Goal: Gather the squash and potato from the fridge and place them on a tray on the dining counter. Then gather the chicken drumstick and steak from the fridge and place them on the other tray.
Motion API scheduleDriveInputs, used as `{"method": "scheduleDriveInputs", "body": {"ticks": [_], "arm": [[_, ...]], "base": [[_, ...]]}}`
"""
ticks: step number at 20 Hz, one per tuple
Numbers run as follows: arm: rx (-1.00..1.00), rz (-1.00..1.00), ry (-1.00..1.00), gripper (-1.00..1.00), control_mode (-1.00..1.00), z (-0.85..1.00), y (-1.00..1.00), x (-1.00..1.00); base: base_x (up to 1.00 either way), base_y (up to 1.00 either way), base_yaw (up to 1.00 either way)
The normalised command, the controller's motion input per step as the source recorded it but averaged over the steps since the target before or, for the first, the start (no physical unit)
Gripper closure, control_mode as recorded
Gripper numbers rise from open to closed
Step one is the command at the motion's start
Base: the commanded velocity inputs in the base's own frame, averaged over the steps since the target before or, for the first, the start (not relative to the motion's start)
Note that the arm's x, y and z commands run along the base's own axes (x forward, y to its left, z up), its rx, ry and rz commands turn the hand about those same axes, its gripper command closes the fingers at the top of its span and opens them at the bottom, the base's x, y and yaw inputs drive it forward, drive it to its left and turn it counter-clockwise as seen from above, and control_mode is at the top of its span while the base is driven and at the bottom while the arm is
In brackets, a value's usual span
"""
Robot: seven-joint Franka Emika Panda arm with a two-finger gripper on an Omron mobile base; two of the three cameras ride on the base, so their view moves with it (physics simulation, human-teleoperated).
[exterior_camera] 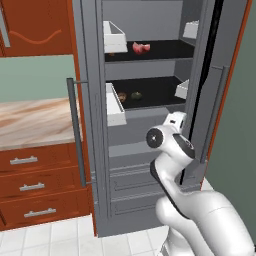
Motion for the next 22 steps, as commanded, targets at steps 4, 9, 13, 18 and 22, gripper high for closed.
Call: {"method": "scheduleDriveInputs", "body": {"ticks": [4,9,13,18,22], "arm": [[-0.05,-0.11,0.00,1.00,-1.00,0.00,0.00,0.29],[-0.04,-0.12,0.00,1.00,-1.00,0.00,0.00,0.29],[-0.02,-0.11,0.02,1.00,-1.00,-0.05,0.00,0.30],[-0.02,-0.10,0.03,1.00,-1.00,-0.09,0.00,0.31],[-0.03,-0.07,0.00,1.00,-1.00,-0.10,-0.03,0.28]], "base": [[0.00,0.00,0.00],[0.00,0.00,0.00],[0.00,0.00,0.00],[0.00,0.00,0.00],[0.00,0.00,0.00]]}}
